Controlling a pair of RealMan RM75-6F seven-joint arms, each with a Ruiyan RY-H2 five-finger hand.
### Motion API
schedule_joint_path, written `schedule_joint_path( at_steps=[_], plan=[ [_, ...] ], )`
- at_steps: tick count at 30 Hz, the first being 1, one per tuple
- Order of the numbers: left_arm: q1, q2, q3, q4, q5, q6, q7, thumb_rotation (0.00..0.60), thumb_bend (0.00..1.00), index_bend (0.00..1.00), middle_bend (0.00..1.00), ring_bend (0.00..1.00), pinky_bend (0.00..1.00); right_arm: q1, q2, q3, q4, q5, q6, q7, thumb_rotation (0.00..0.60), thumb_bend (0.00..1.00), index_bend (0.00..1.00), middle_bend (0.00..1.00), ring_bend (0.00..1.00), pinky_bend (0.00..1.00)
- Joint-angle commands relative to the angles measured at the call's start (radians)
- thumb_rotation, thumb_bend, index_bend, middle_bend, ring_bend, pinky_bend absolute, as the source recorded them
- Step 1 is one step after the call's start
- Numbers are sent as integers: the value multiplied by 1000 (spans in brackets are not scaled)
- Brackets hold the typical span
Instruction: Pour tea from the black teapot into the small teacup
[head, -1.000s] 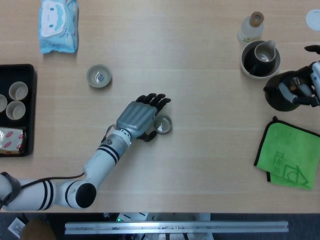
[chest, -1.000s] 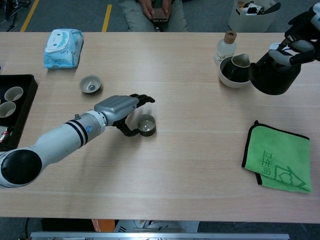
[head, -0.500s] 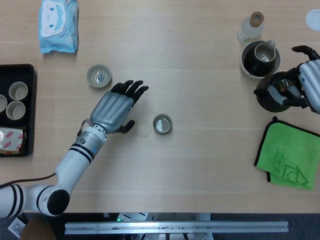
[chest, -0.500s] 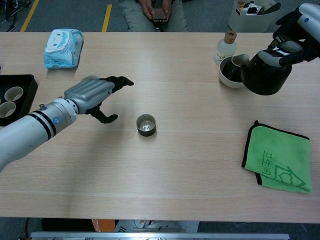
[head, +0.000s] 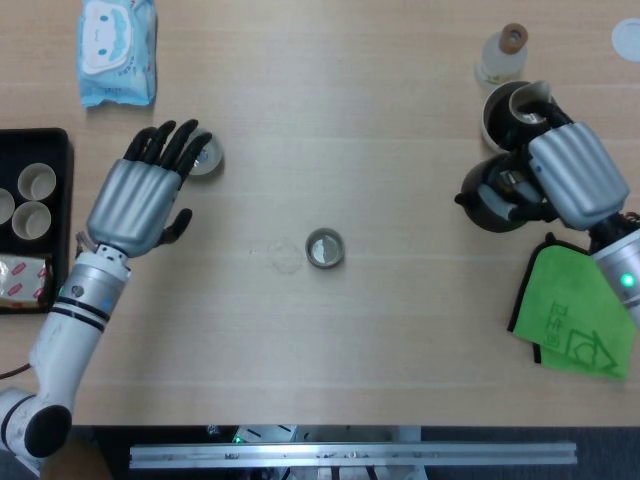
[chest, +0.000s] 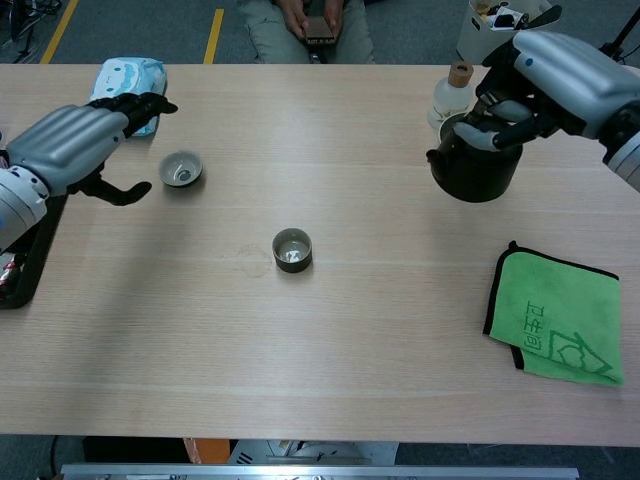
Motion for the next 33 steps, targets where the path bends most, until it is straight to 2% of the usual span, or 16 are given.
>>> schedule_joint_path(
  at_steps=[1, 10, 19, 33],
  plan=[
    [41, 16, 0, 14, 58, 66, -20, 600, 346, 40, 30, 0, 95, 22, -26, 5, -1, 6, -17, -28, 539, 295, 1000, 994, 981, 204],
    [141, 27, 28, 98, 215, 210, -81, 600, 345, 57, 69, 0, 95, 62, -75, 6, 6, 15, -46, -67, 545, 296, 1000, 995, 981, 204],
    [221, 83, 48, 75, 226, 237, -94, 600, 345, 57, 71, 0, 95, 92, -117, -1, 31, 23, -73, -84, 547, 296, 1000, 994, 981, 204],
    [290, 104, 29, 61, 240, 250, -100, 600, 345, 57, 71, 0, 95, 156, -202, -8, 87, 37, -135, -122, 548, 296, 1000, 995, 980, 204]
  ],
)
